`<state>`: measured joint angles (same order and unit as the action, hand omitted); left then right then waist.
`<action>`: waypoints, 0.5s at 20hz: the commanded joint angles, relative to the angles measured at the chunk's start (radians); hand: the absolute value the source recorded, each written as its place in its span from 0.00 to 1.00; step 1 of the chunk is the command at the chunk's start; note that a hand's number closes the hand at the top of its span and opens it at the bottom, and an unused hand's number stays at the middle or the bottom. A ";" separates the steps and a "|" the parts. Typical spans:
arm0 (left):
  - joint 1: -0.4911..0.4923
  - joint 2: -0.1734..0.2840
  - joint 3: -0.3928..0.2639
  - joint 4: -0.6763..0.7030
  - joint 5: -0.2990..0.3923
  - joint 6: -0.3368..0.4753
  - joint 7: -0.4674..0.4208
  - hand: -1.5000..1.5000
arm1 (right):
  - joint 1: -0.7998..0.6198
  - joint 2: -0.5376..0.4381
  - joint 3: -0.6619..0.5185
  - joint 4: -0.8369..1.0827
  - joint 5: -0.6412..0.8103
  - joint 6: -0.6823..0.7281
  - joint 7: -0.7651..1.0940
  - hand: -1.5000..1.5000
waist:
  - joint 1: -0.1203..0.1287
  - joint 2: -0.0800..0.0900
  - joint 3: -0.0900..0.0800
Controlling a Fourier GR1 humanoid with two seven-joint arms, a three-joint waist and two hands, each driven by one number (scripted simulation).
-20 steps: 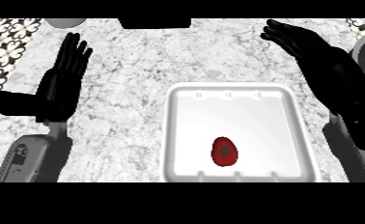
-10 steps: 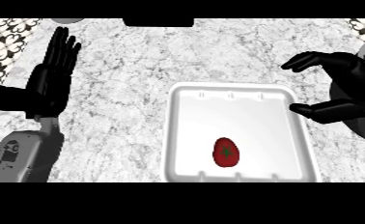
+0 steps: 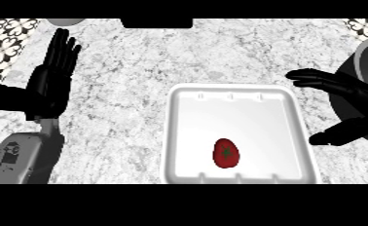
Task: Pick the tomato from the tray and place it in the pot
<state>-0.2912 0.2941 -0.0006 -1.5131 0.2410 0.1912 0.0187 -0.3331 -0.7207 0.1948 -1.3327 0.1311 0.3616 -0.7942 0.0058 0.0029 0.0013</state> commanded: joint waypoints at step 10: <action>-0.005 -0.008 0.038 0.037 -0.020 -0.017 -0.019 0.50 | 0.017 -0.022 0.150 -0.356 0.240 0.098 0.332 0.00 | -0.014 -0.005 -0.002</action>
<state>-0.2864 0.2928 0.0222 -1.5106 0.2304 0.1811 0.0215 -0.3415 -0.7503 0.3319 -1.5655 0.3364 0.4128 -0.5796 -0.0020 -0.0020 -0.0006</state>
